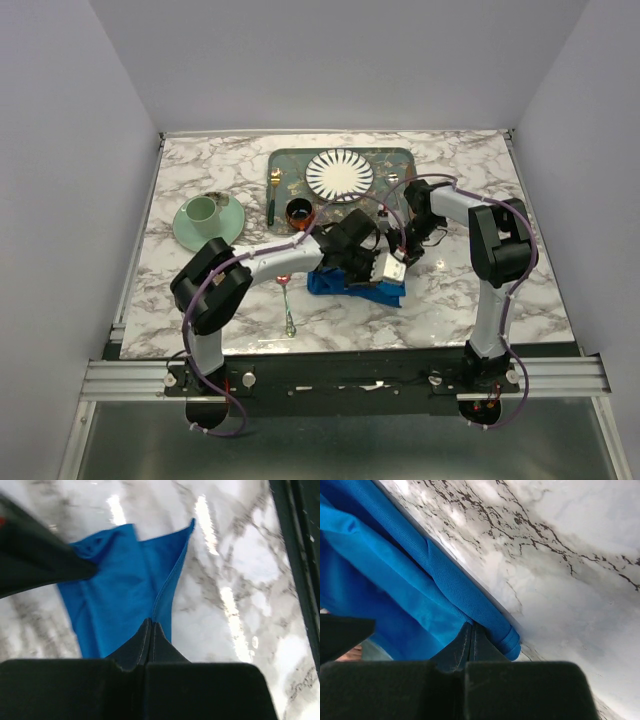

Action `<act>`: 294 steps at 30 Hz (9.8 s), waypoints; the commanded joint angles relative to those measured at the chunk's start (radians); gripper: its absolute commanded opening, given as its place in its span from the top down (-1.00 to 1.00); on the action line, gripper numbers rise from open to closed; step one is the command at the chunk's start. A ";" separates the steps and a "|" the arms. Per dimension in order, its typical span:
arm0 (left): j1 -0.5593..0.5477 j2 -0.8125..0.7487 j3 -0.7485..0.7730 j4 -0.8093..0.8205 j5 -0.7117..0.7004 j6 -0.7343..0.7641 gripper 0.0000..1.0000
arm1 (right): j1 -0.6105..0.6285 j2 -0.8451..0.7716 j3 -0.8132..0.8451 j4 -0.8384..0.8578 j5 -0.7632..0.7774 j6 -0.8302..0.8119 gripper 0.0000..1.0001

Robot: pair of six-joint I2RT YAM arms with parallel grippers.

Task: Fold the napkin into a case and place the utensils inside
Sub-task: Fold the 2/3-rectangle-folded napkin at the center of the board, then stuff the top corner of the smaller-rectangle-folded napkin into the folded napkin.

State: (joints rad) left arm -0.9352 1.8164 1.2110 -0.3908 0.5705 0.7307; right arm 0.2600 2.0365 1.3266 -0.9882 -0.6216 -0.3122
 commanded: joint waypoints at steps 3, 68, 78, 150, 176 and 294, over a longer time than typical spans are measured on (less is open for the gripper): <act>0.117 0.087 0.131 0.040 0.121 -0.221 1.00 | 0.001 -0.001 0.019 0.013 -0.007 -0.041 0.99; 0.239 0.261 0.286 0.030 0.195 -0.613 0.63 | -0.036 0.056 0.059 -0.041 0.045 0.007 0.99; 0.308 0.155 0.231 -0.129 0.040 -0.507 -0.04 | 0.007 0.025 0.071 -0.076 0.123 -0.073 0.99; 0.113 0.118 0.028 -0.036 0.042 -0.174 0.33 | 0.044 -0.110 -0.038 -0.086 -0.110 -0.057 0.99; 0.118 0.106 0.068 0.239 0.170 -0.548 -0.15 | 0.042 -0.139 -0.067 -0.038 -0.135 -0.077 0.99; 0.147 0.075 -0.202 0.306 0.046 -1.458 1.00 | 0.257 -0.404 -0.365 0.467 0.221 0.116 0.45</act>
State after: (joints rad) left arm -0.7929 1.8717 1.0065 -0.0769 0.6357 -0.7246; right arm 0.4870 1.6093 0.9634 -0.5556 -0.4721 -0.1864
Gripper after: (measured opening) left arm 0.011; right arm 0.260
